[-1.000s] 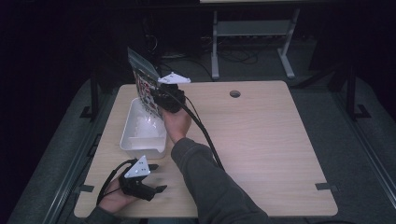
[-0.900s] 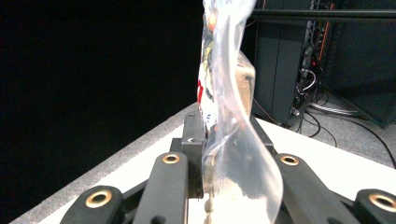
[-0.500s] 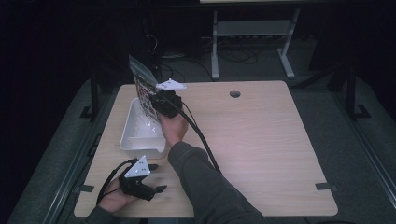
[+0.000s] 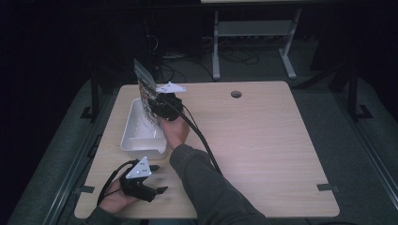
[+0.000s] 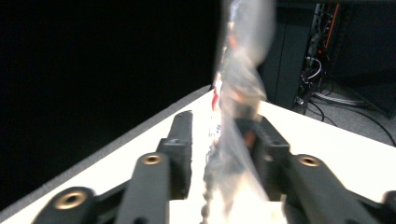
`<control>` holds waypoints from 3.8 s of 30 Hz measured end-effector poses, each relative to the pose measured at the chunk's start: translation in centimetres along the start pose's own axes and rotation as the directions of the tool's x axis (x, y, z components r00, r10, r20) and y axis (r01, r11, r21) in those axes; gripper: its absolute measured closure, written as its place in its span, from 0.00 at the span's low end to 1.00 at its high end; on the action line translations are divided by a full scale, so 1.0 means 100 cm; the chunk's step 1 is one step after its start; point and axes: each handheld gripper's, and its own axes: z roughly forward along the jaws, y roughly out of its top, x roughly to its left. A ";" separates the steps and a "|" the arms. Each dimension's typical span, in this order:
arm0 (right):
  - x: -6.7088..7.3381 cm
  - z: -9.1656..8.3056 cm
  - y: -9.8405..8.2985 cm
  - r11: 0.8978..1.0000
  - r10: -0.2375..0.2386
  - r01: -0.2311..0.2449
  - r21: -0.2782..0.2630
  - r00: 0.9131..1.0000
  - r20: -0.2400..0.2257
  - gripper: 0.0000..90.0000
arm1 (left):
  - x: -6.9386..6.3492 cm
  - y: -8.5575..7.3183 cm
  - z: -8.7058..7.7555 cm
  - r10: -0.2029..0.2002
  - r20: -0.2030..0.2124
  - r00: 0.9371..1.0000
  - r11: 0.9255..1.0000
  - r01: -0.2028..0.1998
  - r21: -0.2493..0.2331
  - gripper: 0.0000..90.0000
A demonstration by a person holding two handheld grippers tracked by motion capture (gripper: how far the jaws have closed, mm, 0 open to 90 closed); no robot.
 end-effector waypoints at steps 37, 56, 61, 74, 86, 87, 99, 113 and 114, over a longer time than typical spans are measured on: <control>-0.007 -0.006 -0.008 0.989 -0.124 0.119 0.091 0.991 0.051 0.73 | 0.000 0.000 0.003 0.001 -0.002 1.000 1.000 -0.001 0.015 0.22; -0.025 -0.019 -0.007 0.995 -0.007 0.011 0.096 0.999 -0.043 0.50 | -0.001 0.000 0.003 0.001 0.001 1.000 1.000 -0.001 0.013 0.22; -0.031 -0.028 -0.008 0.996 0.017 -0.011 0.091 0.998 -0.064 0.49 | -0.001 0.000 0.003 0.000 0.002 1.000 1.000 0.000 0.013 0.22; -0.045 -0.054 -0.012 0.995 0.043 -0.029 0.094 0.987 -0.153 0.42 | -0.001 0.001 0.004 0.003 0.006 1.000 1.000 -0.003 0.011 0.22; -0.061 -0.078 -0.018 0.991 0.056 -0.027 0.130 0.973 -0.224 0.39 | -0.002 0.001 0.006 0.005 0.005 1.000 1.000 -0.005 0.018 0.22; -0.062 -0.081 -0.019 0.991 0.055 -0.025 0.134 0.973 -0.224 0.39 | -0.002 0.001 0.006 0.004 0.005 1.000 1.000 -0.004 0.018 0.22; -0.085 -0.119 -0.030 0.987 0.076 -0.039 0.158 0.968 -0.238 0.35 | -0.002 0.001 0.006 0.001 0.004 1.000 1.000 -0.001 0.019 0.21; -0.109 -0.163 -0.055 0.983 0.105 -0.068 0.171 0.970 -0.219 0.33 | -0.002 0.001 0.008 -0.002 -0.001 1.000 1.000 0.002 0.027 0.21; -0.109 -0.163 -0.055 0.983 0.105 -0.068 0.171 0.970 -0.219 0.33 | -0.002 0.001 0.008 -0.002 -0.001 1.000 1.000 0.002 0.027 0.21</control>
